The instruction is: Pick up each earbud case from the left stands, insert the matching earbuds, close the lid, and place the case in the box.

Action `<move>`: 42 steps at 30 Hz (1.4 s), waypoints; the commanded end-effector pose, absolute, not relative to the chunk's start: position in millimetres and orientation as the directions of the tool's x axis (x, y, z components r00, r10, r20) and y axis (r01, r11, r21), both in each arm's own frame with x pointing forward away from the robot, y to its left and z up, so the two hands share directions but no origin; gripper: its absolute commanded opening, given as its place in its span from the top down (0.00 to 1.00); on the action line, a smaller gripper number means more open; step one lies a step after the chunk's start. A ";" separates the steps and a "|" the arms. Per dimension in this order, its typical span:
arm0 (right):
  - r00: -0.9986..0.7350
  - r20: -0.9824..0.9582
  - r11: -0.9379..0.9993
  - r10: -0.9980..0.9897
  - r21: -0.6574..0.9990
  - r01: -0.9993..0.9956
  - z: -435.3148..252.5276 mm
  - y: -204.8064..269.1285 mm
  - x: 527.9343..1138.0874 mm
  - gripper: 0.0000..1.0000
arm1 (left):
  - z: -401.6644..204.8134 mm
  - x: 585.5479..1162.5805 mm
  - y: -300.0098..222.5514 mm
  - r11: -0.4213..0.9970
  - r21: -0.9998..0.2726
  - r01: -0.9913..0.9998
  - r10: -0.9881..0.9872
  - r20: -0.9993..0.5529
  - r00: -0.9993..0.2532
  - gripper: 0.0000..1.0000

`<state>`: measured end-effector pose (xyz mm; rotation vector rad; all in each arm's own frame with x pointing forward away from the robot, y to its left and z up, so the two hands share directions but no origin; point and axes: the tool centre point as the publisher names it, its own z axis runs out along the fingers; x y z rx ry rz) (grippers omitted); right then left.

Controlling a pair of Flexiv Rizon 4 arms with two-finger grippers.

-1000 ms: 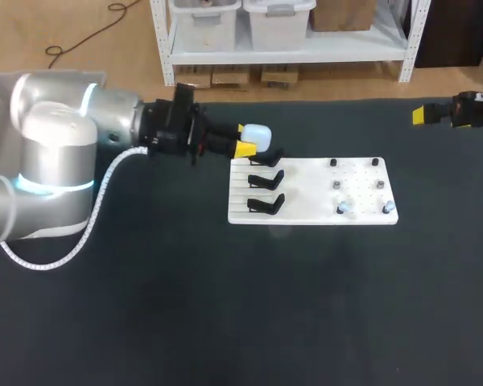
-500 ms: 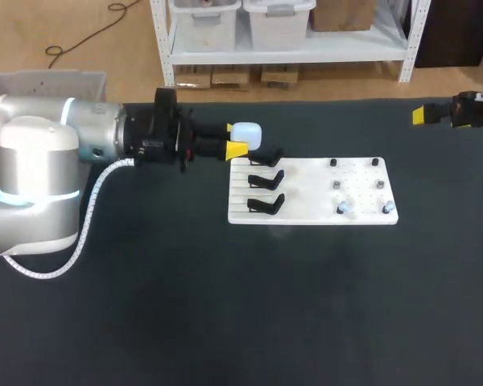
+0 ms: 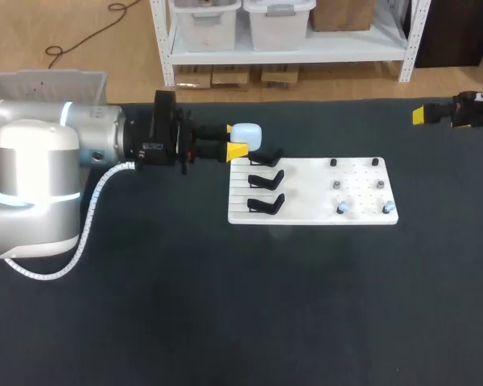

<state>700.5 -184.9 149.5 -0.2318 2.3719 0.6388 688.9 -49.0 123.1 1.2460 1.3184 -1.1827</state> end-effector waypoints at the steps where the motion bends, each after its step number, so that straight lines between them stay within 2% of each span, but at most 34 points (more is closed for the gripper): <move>1: -0.766 -0.643 0.865 0.000 0.384 -0.323 149.6 -184.9 700.4 0.00 | 123.7 679.9 -50.9 0.023 -0.032 0.999 0.074 -0.997 -0.034 1.00; 9: -0.752 -0.653 0.842 -0.086 0.356 -0.406 165.9 -157.6 677.3 0.00 | 128.2 674.0 -54.2 -0.025 -0.036 0.999 0.039 -0.999 -0.035 1.00; 24: -0.727 -0.627 0.808 -0.279 0.255 -0.531 187.5 -66.0 620.2 0.00 | 120.1 665.7 -51.2 -0.075 -0.092 0.993 0.067 -0.994 -0.087 1.00; 42: -0.762 -0.547 0.774 -0.347 0.291 -0.562 181.9 2.5 590.6 0.00 | 115.6 666.0 -51.6 -0.079 -0.089 0.993 0.052 -0.995 -0.085 1.00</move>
